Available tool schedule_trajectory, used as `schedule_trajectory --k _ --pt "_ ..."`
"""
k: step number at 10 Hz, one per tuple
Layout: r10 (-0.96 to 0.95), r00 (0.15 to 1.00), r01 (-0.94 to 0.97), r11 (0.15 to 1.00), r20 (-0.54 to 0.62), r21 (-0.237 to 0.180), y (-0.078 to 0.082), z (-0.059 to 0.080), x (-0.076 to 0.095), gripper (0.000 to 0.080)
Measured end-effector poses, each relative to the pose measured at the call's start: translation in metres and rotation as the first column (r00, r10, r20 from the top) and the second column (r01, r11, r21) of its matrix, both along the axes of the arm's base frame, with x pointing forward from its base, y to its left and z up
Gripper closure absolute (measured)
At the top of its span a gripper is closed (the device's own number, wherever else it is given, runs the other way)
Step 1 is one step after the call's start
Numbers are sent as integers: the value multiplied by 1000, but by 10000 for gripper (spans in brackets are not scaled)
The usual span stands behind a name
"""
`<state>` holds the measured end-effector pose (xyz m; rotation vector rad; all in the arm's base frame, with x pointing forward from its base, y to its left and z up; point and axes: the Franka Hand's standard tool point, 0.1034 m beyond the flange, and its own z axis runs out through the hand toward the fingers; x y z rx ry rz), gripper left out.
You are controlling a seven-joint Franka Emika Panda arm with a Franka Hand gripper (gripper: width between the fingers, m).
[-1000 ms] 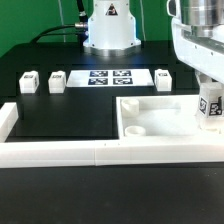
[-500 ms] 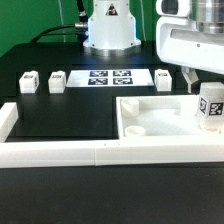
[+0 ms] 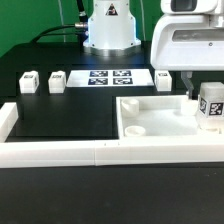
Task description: Assemble square table
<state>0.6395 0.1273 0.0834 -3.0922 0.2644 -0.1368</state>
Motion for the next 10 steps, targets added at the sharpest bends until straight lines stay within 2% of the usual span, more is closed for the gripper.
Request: schedule_trajectory --k 1,3,4,6,8,9,10 --pt "5 1000 -5 1000 -1 0 0 -1 0 150" --pt "-18 1000 18 1000 -3 2 0 -2 0 423" --pt "-53 999 53 999 -3 2 -3 -2 0 499" --pt "-204 979 204 979 -9 12 -6 -2 1 499" --pt "-394 919 395 919 -17 22 -12 -4 1 499" --pt "-536 844 537 843 -28 25 -17 -6 0 503" --pt "-684 727 687 725 -65 45 -20 -7 -2 503"
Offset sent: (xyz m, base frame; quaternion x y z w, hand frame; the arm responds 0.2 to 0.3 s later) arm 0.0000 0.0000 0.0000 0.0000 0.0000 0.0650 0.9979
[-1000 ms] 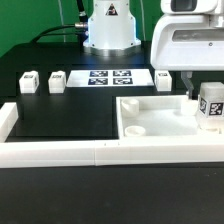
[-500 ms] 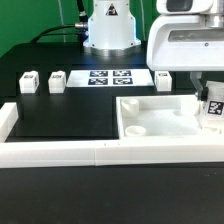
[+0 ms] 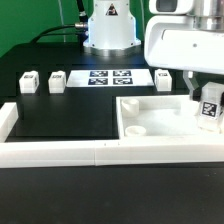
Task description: Assemble square table
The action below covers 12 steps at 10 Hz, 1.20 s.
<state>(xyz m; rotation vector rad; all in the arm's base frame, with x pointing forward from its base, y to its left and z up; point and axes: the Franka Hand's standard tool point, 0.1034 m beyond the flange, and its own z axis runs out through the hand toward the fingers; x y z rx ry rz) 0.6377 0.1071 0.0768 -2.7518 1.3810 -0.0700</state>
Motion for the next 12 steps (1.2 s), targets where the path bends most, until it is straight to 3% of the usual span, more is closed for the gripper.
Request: schedule_trajectory --k 3,5,7,8,9,10,12 --pt "-409 912 410 908 -36 86 -3 -2 -6 506" --pt "-515 856 517 851 -49 89 -1 -1 -9 506" --pt "-418 908 419 905 -31 71 0 -2 -9 495" --pt "-286 958 286 957 -9 40 8 -2 -11 316" --pt "-103 995 103 995 15 6 16 -1 -10 316" --pt "21 1000 -21 1000 21 -11 19 -1 -11 187" --pt "141 990 -141 990 22 -25 15 -1 -11 152"
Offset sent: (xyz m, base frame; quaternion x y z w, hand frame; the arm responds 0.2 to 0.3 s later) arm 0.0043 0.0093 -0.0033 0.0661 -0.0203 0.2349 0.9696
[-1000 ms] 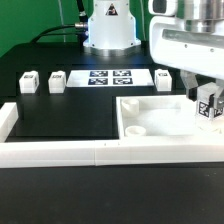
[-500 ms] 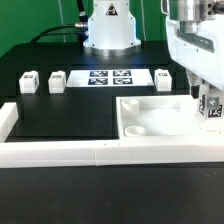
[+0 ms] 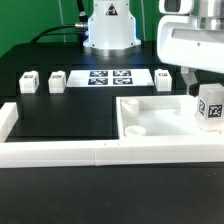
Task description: Assemble square table
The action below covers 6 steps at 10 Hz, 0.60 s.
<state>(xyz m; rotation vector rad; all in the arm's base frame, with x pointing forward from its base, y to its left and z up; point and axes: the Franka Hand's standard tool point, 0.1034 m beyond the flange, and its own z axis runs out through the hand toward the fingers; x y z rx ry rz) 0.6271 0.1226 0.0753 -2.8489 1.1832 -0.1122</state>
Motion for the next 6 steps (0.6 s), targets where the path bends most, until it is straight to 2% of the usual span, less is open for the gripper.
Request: schedule_trajectory --k 1,2,4,6 --pt "110 994 -110 994 2 -12 0 0 0 152" --pt "295 956 -294 955 1 -47 0 -1 2 151" --pt "594 805 -589 801 10 -105 -1 1 10 151" --pt "583 812 -578 809 16 -107 2 1 9 151"
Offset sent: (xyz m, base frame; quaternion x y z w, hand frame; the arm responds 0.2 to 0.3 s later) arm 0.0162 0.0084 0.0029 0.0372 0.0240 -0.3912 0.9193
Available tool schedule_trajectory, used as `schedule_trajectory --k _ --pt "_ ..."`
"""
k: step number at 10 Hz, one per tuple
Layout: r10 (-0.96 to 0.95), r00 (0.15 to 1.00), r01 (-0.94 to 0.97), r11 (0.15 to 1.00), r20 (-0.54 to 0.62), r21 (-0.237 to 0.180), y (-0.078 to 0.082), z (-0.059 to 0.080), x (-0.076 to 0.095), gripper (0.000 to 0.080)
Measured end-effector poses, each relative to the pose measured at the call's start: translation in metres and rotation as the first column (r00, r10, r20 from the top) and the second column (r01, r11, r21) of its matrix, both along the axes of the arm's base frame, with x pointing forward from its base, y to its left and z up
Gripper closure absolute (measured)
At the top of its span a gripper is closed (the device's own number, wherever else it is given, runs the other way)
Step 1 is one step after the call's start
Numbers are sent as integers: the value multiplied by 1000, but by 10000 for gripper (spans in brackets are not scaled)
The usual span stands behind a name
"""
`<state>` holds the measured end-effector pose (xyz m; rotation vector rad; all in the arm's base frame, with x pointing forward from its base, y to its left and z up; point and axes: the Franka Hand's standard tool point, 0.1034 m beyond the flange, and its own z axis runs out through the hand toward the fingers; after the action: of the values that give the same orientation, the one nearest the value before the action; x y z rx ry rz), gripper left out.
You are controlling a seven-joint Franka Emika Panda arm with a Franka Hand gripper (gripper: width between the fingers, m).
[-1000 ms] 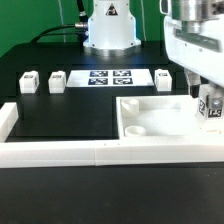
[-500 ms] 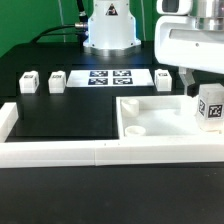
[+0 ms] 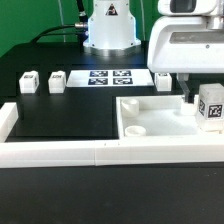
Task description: Assemble square table
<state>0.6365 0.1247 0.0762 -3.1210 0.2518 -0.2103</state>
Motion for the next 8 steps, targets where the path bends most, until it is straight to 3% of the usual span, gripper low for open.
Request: schedule_trajectory --k 2,3,4,8 --pt "-38 999 38 999 0 6 0 0 0 407" --pt "-112 994 112 994 -3 13 -2 -1 -1 407" --pt "-172 985 172 985 -5 20 -3 -1 -1 505" --pt "-532 847 531 845 -2 68 -10 -3 -2 506"
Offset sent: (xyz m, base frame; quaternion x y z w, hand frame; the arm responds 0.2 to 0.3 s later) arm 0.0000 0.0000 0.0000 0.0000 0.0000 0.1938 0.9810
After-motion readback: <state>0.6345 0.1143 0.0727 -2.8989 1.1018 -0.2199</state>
